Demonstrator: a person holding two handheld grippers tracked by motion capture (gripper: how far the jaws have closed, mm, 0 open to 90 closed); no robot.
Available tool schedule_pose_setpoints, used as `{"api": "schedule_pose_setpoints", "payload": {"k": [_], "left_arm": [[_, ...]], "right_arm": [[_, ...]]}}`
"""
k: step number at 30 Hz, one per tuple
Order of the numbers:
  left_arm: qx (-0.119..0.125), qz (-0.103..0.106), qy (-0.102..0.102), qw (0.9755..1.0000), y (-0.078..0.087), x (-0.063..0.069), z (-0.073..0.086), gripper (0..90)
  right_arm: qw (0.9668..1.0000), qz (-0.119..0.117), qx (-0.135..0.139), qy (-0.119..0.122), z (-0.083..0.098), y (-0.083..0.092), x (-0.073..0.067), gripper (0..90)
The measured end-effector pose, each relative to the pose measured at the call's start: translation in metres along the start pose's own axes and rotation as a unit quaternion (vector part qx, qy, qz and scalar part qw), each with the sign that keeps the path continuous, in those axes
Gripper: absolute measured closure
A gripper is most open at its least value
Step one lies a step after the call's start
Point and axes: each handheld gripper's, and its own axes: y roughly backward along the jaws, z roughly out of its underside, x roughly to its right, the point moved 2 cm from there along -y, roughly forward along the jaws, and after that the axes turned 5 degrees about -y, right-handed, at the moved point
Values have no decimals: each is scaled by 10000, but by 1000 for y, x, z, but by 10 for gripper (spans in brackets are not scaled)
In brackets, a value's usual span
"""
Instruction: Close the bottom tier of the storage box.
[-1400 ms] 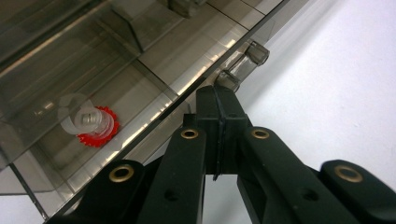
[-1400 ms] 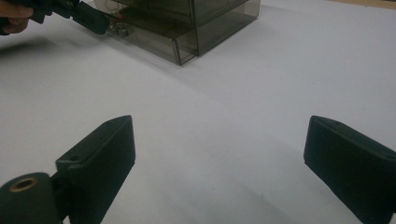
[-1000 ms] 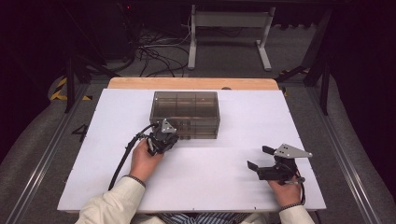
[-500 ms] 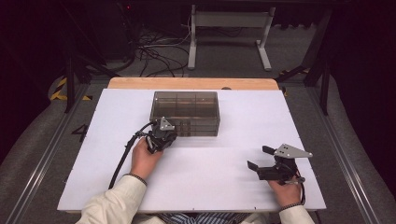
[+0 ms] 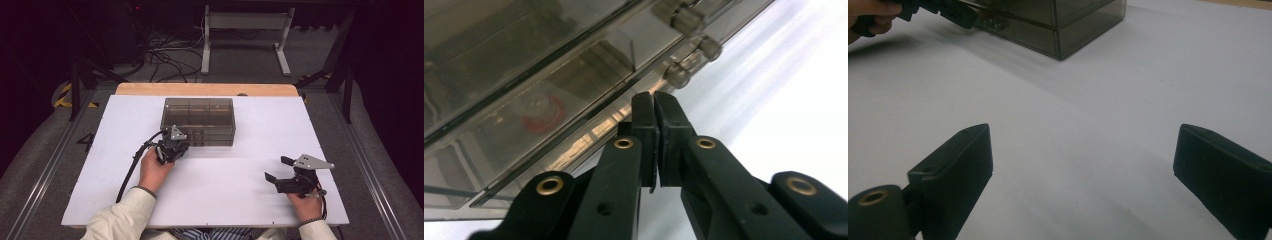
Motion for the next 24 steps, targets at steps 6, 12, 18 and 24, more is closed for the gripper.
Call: {"api": "schedule_pose_setpoints", "payload": {"k": [6, 12, 18, 24], "left_arm": [[113, 101, -82, 9999, 8, 3, -2, 811], [225, 153, -42, 9996, 14, 4, -4, 754], [220, 218, -128, 9994, 20, 6, -7, 705], [206, 306, -117, 9992, 25, 6, -8, 635]], "right_arm": [[10000, 0, -9, -2, 0, 0, 0, 94], [10000, -3, -6, -2, 0, 0, 0, 94], [10000, -3, -8, 0, 0, 0, 0, 94], [10000, -5, -8, -24, 0, 0, -1, 94]]}}
